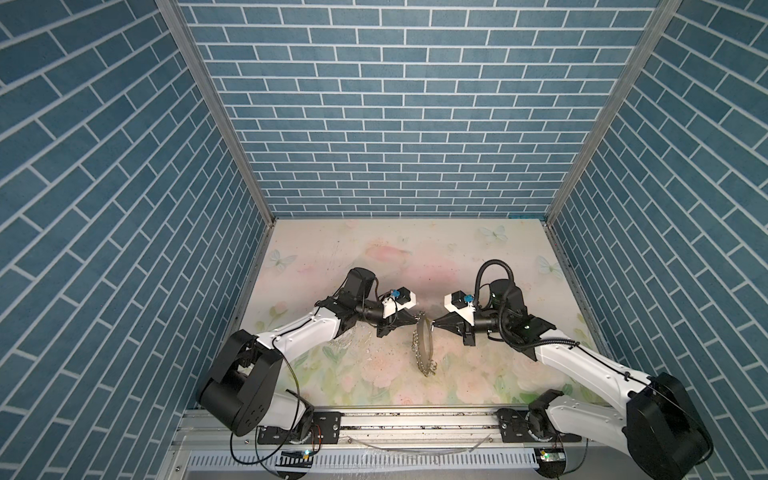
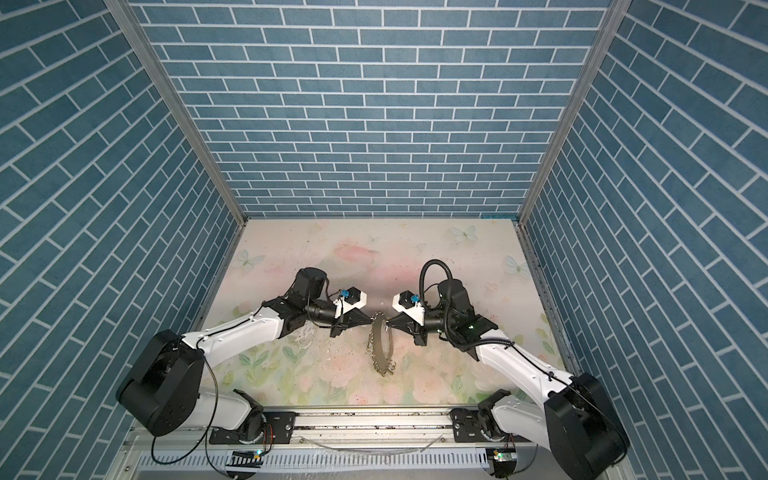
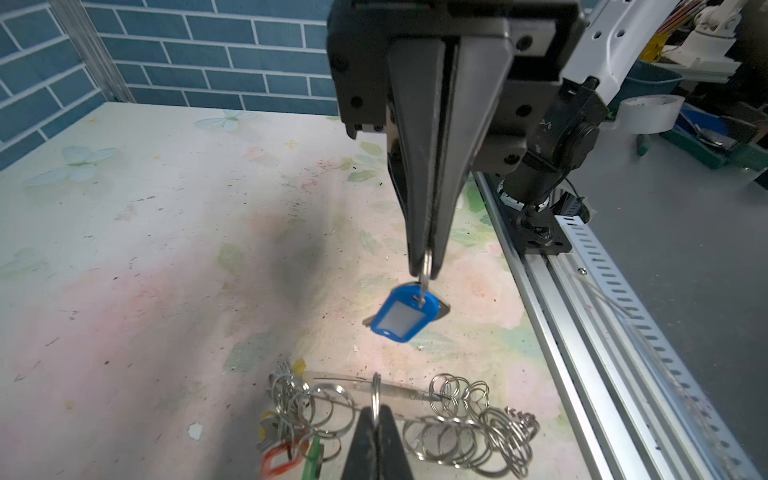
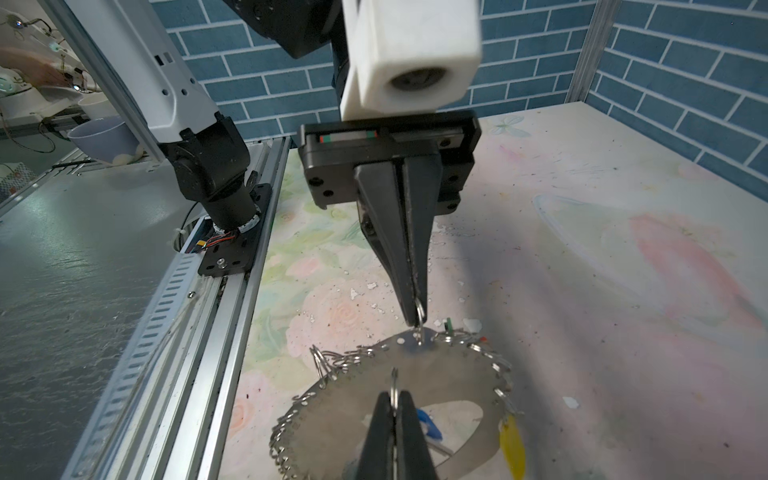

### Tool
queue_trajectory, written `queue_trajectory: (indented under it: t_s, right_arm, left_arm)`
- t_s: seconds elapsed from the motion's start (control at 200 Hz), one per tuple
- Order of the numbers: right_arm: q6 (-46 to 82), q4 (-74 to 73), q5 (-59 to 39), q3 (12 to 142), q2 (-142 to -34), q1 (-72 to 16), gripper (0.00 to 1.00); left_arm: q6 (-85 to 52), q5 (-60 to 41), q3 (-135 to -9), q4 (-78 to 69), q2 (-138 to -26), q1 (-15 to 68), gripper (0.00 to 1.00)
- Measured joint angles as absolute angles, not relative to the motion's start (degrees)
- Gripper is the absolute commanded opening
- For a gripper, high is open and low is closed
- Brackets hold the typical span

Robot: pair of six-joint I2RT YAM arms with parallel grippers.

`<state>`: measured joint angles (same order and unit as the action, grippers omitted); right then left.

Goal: Put the keys on the keyring

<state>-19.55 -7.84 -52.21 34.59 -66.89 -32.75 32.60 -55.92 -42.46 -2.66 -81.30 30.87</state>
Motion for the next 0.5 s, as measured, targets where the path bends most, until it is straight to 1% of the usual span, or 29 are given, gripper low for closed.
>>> queue_trajectory:
  t_s: [0.14,0.5]
  right_arm:
    - [-24.4,-5.6,-54.8,39.8,-70.9,-32.6,0.0]
    - [-29.1,-1.8,-57.8,40.1,-73.8,-32.6,0.0]
  left_arm:
    - [35.2,-56.4,-42.5,-1.2,-81.3,30.6,0.0]
    - [36.9,-60.1,-42.5,-0.6,-81.3,30.6,0.0]
